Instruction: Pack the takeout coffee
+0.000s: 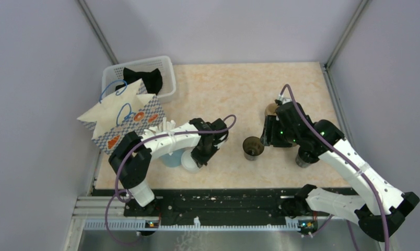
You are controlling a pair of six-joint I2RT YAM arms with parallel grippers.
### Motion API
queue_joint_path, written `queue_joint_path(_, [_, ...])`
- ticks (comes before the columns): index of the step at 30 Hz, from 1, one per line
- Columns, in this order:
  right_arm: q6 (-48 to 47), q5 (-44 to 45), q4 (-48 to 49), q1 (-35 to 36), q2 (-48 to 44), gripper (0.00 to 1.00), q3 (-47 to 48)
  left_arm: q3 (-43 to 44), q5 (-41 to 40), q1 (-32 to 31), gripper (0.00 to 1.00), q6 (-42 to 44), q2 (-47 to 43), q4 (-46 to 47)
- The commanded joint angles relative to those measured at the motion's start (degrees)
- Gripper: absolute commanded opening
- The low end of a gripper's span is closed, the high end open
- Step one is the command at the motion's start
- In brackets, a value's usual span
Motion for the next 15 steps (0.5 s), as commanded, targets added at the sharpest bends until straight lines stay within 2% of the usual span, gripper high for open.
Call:
queue_joint_path(1, [-0.52, -0.29, 1.40, -0.02, -0.06, 0.52, -0.04, 0.94, 0.56, 0.24, 0.11, 0.86, 0.17, 0.56])
queue_joint_path(6, [-0.61, -0.26, 1.49, -0.03, -0.04, 0.52, -0.05, 2.42, -0.17, 0.24, 0.04, 0.81, -0.07, -1.15])
queue_joint_path(12, [-0.79, -0.05, 1.23, 0.04, 0.01, 0.52, 0.38, 5.72, 0.52, 0.32, 0.02, -0.21, -1.21, -4.64])
queue_joint_path(15, [-0.87, -0.15, 1.31, -0.02, 0.01, 0.52, 0.35, 7.69, 3.31, 0.33, 0.02, -0.60, -1.77, -6.12])
